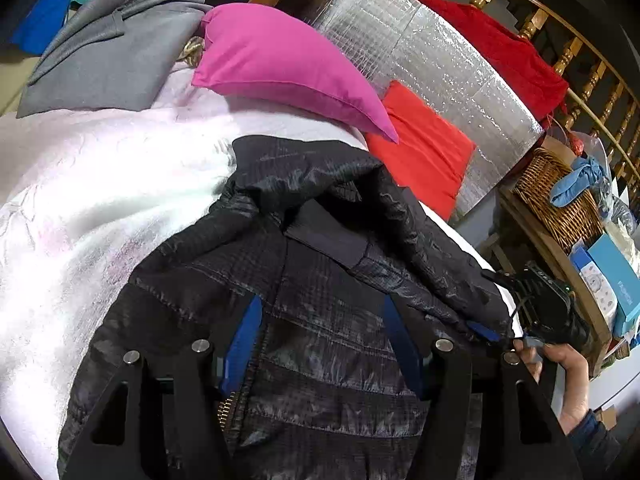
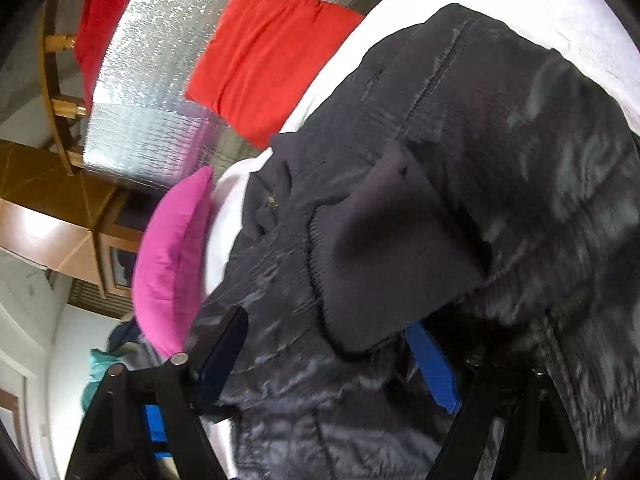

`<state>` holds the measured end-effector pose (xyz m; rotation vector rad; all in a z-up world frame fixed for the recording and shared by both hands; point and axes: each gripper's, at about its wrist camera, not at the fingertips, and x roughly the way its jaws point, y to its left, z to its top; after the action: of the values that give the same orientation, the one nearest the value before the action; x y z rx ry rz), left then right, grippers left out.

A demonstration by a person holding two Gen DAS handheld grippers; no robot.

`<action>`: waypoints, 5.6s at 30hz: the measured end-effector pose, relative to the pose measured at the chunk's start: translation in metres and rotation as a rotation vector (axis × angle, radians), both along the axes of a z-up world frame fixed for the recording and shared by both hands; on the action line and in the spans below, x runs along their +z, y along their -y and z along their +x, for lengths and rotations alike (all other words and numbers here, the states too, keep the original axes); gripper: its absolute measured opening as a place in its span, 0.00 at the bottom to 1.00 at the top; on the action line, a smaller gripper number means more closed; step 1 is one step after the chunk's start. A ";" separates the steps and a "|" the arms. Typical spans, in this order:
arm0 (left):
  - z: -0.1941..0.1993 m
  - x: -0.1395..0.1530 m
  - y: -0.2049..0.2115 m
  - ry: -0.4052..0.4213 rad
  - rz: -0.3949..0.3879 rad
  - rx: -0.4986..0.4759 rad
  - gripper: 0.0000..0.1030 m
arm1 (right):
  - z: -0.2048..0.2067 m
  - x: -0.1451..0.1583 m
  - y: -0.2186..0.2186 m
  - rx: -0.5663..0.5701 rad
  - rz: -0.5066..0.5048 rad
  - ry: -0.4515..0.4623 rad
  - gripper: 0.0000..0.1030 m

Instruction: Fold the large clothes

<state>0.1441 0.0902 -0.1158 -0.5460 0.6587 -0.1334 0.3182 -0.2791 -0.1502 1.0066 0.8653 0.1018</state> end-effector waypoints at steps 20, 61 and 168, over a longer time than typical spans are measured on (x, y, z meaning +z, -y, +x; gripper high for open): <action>0.004 -0.006 0.000 -0.022 0.035 0.032 0.62 | -0.006 0.028 0.005 0.111 -0.650 0.014 0.12; 0.145 0.002 0.053 -0.247 0.683 -0.064 0.70 | -0.020 0.026 0.057 0.169 -0.323 -0.082 0.37; 0.150 0.016 0.188 -0.129 0.653 -0.363 0.43 | 0.080 0.015 0.137 0.127 -0.406 -0.039 0.35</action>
<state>0.2945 -0.0981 -0.1002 0.1993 0.8727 -0.2122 0.3983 -0.4156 -0.1348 0.5760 0.9398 0.0122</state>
